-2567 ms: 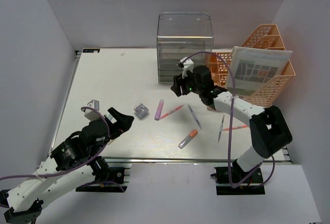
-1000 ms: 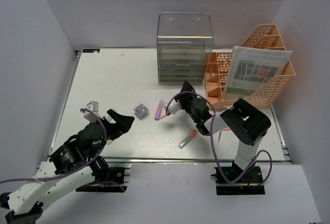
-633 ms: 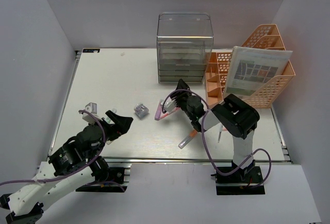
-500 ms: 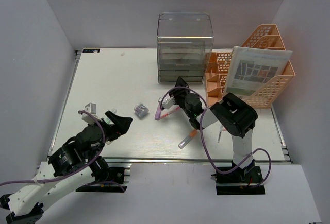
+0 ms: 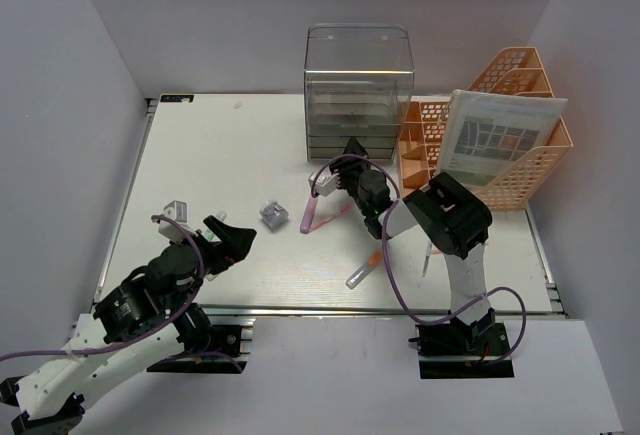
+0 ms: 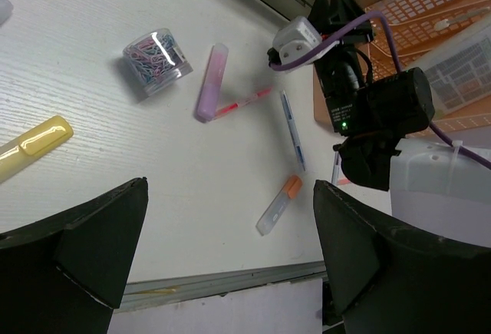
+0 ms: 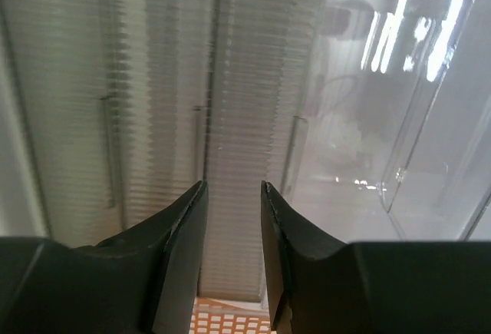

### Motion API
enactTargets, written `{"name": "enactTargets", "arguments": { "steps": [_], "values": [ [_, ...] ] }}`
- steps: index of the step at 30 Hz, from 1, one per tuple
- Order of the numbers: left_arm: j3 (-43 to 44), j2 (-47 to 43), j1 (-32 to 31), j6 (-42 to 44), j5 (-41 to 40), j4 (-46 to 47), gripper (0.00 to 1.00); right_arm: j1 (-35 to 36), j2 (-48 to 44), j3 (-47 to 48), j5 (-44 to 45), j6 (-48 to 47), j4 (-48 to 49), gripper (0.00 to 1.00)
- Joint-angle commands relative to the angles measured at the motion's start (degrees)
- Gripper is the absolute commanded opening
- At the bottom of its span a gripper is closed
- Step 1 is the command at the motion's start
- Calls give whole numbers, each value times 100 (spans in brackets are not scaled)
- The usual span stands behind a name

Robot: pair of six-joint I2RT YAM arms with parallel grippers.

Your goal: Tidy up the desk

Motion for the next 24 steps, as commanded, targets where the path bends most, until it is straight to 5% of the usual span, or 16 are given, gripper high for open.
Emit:
{"name": "enactTargets", "arguments": {
  "steps": [1,24],
  "values": [
    [-39,-60,-11,10,-97,-69,98,-121,35,426,128,205,3101,40],
    [-83,-16,-11,-25,-35,28,98,-499,184,804,41,416,3022,43]
  ]
}}
